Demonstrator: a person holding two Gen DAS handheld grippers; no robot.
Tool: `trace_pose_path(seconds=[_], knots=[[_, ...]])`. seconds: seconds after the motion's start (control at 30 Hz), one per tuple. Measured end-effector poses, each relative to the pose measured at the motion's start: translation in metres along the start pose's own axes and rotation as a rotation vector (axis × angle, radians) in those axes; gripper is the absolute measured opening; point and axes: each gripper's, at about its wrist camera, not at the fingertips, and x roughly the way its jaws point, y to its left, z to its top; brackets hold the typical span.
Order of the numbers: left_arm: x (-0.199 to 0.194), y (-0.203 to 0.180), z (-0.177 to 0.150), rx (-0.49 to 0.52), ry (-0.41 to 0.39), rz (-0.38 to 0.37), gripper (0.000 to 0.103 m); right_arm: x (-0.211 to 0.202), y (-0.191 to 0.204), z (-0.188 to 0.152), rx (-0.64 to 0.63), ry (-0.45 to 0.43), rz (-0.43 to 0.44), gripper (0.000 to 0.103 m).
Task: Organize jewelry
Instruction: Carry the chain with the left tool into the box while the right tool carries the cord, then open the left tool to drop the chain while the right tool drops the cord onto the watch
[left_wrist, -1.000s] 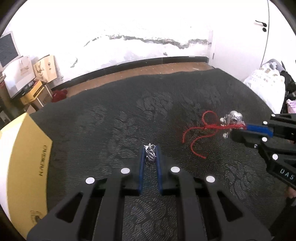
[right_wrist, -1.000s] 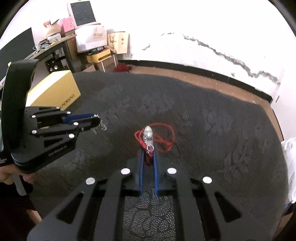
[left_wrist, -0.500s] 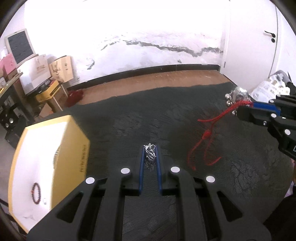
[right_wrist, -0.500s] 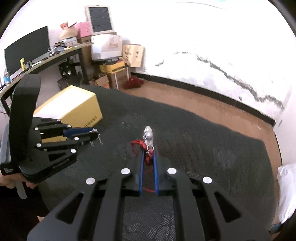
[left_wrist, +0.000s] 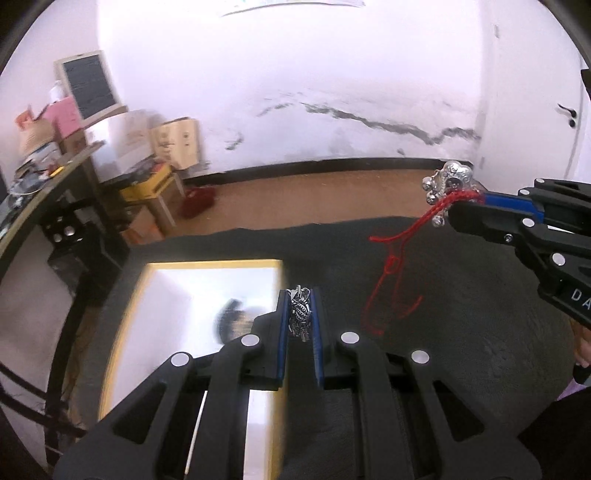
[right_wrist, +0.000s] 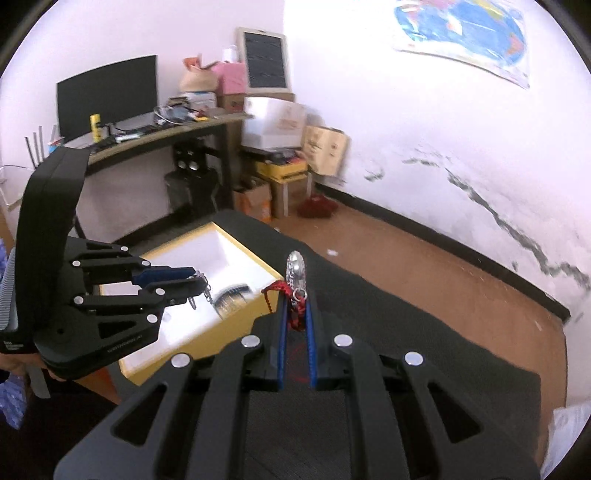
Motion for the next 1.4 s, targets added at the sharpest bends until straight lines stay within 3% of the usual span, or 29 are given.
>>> trace_pose_path(seconds=[0.23,0.47,0.7,0.97,1.4], knots=[[-0.023,0.08,0.001,-0.08,-0.002,0.088,0.011,0.023,0.061,0.065,-0.046,-0.022,0.089,0.009],[-0.013,0.144,-0.036,-0.19,0.044,0.126,0.011,0.071,0.103,0.09,-0.047,0.012,0.162,0.009],[0.037,0.183,-0.083,-0.259,0.122,0.146,0.011,0.143,0.127,0.07,-0.041,0.112,0.18,0.009],[0.096,0.195,-0.135,-0.341,0.205,0.15,0.011,0.209,0.134,0.027,-0.043,0.222,0.168,0.009],[0.126,0.178,-0.146,-0.325,0.257,0.079,0.011,0.256,0.133,-0.016,-0.015,0.294,0.154,0.009]])
